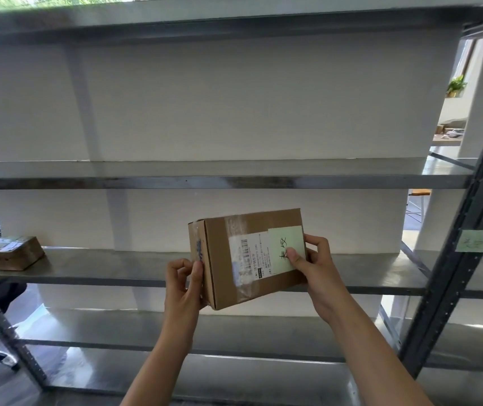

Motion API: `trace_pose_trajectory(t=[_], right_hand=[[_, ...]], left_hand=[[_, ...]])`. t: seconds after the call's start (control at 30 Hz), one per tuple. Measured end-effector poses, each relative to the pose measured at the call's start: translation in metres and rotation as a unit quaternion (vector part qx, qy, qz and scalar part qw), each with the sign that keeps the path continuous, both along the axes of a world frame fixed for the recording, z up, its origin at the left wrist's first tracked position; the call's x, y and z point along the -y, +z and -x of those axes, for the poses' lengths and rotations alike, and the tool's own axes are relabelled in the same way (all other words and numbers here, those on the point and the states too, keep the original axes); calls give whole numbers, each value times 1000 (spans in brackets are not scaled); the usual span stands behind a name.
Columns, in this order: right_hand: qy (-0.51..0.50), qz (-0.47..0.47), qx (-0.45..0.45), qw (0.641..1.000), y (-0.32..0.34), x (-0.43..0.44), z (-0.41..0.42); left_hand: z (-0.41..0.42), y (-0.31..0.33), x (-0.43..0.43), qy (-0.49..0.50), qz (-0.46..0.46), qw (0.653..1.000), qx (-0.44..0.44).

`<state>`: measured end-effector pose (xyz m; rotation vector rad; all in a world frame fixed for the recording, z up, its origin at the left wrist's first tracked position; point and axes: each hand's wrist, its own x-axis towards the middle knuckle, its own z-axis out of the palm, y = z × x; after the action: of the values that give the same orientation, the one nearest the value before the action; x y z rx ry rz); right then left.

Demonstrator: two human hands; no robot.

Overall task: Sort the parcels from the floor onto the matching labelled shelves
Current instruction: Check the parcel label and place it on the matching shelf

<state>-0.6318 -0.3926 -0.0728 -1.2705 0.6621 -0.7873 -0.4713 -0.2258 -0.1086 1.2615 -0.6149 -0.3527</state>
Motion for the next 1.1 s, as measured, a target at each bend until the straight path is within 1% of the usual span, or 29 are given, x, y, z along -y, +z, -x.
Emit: trace_pose_trajectory(t=[0.1, 0.17, 0.33, 0.5, 0.57, 0.67, 0.73, 0.87, 1.0, 1.1], right_hand=[[-12, 16, -15, 1000, 2, -1, 0], [-28, 30, -14, 999, 3, 0, 1], [-61, 66, -25, 996, 7, 7, 4], [-81, 82, -37, 993, 5, 12, 4], [-75, 84, -35, 993, 4, 12, 3], [-53, 95, -37, 993, 6, 11, 1], [-19, 108, -42, 993, 8, 11, 1], [61, 110, -58, 990, 10, 11, 2], [87, 100, -55, 990, 10, 9, -3], [108, 88, -40, 989, 12, 6, -7]], left_hand=[[-5, -3, -1, -17, 16, 1000, 2], [-7, -6, -4, -54, 20, 998, 1], [-13, -18, -9, -172, -24, 983, 51], [-16, -19, -8, -214, -39, 974, 69], [-16, -18, -6, -204, -42, 975, 81], [-18, -17, -3, -153, -36, 981, 114], [-24, -16, -4, -120, -26, 986, 113], [-39, -15, -16, -109, 5, 992, 66], [-50, -14, -22, -110, 42, 993, 28], [-52, -14, -22, -90, 90, 991, -35]])
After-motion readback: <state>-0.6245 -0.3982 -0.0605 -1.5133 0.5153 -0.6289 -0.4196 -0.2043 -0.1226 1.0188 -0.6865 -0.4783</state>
